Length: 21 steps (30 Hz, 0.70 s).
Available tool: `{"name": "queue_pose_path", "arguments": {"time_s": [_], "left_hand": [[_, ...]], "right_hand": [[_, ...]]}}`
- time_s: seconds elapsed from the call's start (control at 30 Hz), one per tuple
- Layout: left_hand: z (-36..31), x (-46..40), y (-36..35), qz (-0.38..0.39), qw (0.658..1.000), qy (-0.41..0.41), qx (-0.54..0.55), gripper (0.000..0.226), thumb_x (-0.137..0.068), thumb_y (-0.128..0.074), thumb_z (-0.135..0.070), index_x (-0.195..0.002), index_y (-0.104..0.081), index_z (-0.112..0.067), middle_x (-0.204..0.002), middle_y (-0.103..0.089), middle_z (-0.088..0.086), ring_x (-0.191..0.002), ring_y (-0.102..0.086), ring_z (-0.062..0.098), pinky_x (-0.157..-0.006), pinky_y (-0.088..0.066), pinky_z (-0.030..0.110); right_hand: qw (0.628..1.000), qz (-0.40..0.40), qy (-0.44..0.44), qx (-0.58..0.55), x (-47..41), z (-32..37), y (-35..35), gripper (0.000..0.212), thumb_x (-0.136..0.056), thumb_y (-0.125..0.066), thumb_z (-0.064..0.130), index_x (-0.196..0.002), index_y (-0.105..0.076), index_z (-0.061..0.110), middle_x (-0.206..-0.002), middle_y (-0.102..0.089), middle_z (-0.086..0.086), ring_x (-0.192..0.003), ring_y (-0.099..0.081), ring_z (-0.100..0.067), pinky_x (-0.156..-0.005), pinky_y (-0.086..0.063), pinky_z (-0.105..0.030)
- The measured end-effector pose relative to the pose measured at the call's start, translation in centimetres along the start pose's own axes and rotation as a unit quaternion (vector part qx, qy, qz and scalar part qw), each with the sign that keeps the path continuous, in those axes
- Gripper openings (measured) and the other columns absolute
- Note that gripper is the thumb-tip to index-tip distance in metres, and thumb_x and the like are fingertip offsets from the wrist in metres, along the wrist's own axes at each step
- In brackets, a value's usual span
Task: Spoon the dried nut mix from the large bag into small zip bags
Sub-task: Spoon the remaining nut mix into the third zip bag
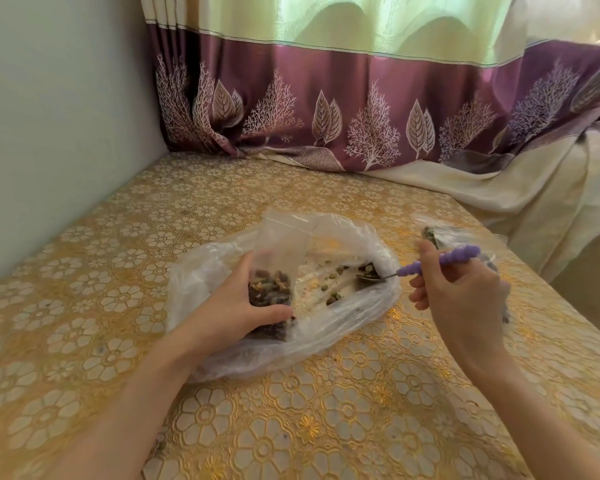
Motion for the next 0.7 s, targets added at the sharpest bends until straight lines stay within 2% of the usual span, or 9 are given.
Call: {"name": "queue_pose_path", "arguments": {"time_s": [0.07,0.17,0.23,0.3,0.33,0.47,0.53,0.6,0.7], "left_hand": [[0.0,0.0,0.0,0.001,1.000,-0.001,0.004,0.070,-0.072,-0.078,-0.027,-0.121,-0.031,-0.045,-0.106,-0.048,-0.020,-0.088,-0.055,-0.005,-0.068,-0.041,0.007],[0.0,0.0,0.0,0.001,1.000,-0.002,0.004,0.070,-0.072,-0.078,-0.027,-0.121,-0.031,-0.045,-0.105,-0.048,-0.021,-0.087,-0.055,-0.007,-0.066,-0.041,0.004],[0.1,0.0,0.0,0.000,1.000,-0.002,0.006,0.071,-0.072,-0.078,-0.027,-0.122,-0.032,-0.044,-0.105,-0.048,-0.022,-0.085,-0.055,-0.008,-0.065,-0.041,0.004],[0.1,0.0,0.0,0.001,1.000,-0.001,0.004,0.071,-0.072,-0.078,-0.028,-0.122,-0.031,-0.045,-0.105,-0.048,-0.022,-0.087,-0.056,-0.005,-0.065,-0.042,0.006],[0.1,0.0,0.0,0.002,1.000,-0.002,0.003,0.070,-0.072,-0.078,-0.028,-0.122,-0.031,-0.046,-0.105,-0.048,-0.022,-0.088,-0.056,-0.004,-0.065,-0.042,0.007],[0.0,0.0,-0.2,0.005,1.000,-0.006,0.002,0.070,-0.073,-0.077,-0.029,-0.121,-0.029,-0.048,-0.107,-0.047,-0.022,-0.090,-0.055,-0.001,-0.066,-0.042,0.006],[0.0,0.1,-0.2,0.006,1.000,-0.005,0.003,0.071,-0.073,-0.077,-0.029,-0.121,-0.029,-0.048,-0.107,-0.047,-0.022,-0.089,-0.055,-0.001,-0.063,-0.042,0.004],[0.1,0.1,-0.2,0.006,1.000,-0.004,0.007,0.071,-0.073,-0.077,-0.029,-0.121,-0.029,-0.047,-0.108,-0.047,-0.021,-0.090,-0.055,0.000,-0.062,-0.043,0.004],[0.1,0.0,-0.1,0.006,1.000,-0.004,0.006,0.071,-0.073,-0.077,-0.028,-0.121,-0.030,-0.048,-0.108,-0.047,-0.019,-0.091,-0.055,0.001,-0.063,-0.042,0.004]], "right_hand": [[1.000,-0.002,0.016,0.009,0.3,0.0,-0.2,0.035,-0.092,-0.057,0.031,-0.070,-0.069,0.007,-0.065,-0.067,0.025,-0.042,-0.060,-0.003,-0.043,-0.043,-0.008],[0.998,0.006,0.059,0.027,0.9,0.3,-0.9,0.036,-0.090,-0.054,0.037,-0.072,-0.071,0.010,-0.047,-0.060,0.016,-0.046,-0.061,0.002,-0.048,-0.044,-0.006],[0.994,0.016,0.092,0.057,1.1,0.3,-1.3,0.040,-0.089,-0.053,0.038,-0.072,-0.072,0.008,-0.048,-0.060,0.010,-0.048,-0.062,-0.004,-0.048,-0.047,-0.013],[0.993,0.021,0.089,0.079,1.1,-0.2,-1.6,0.040,-0.089,-0.054,0.037,-0.074,-0.073,0.005,-0.049,-0.062,-0.001,-0.043,-0.060,-0.012,-0.049,-0.051,-0.029],[0.993,0.020,0.078,0.082,1.1,-0.5,-1.7,0.038,-0.089,-0.055,0.036,-0.077,-0.074,0.006,-0.050,-0.063,-0.001,-0.043,-0.060,-0.011,-0.051,-0.052,-0.031],[0.999,-0.004,-0.026,0.026,1.0,-2.1,-1.9,0.025,-0.090,-0.061,0.029,-0.088,-0.076,0.009,-0.054,-0.064,0.007,-0.048,-0.062,-0.001,-0.058,-0.052,-0.014],[0.996,0.000,-0.086,-0.022,1.2,-2.8,-2.3,0.023,-0.090,-0.062,0.027,-0.093,-0.075,0.008,-0.059,-0.068,0.002,-0.051,-0.065,-0.006,-0.067,-0.057,-0.027],[0.991,0.003,-0.122,-0.055,1.3,-3.1,-2.4,0.020,-0.090,-0.062,0.026,-0.090,-0.075,0.011,-0.062,-0.070,-0.002,-0.055,-0.068,-0.014,-0.069,-0.058,-0.039],[0.981,-0.004,-0.165,-0.102,1.4,-3.4,-2.0,0.023,-0.092,-0.060,0.026,-0.081,-0.075,0.012,-0.064,-0.071,-0.005,-0.057,-0.069,-0.019,-0.066,-0.059,-0.036]]}}
Point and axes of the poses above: each hand's wrist, its own x-axis away from the middle knuckle, its own y-axis out of the back of the hand, z = x × y, the point moved 5 cm from there along -x, towards the middle knuckle
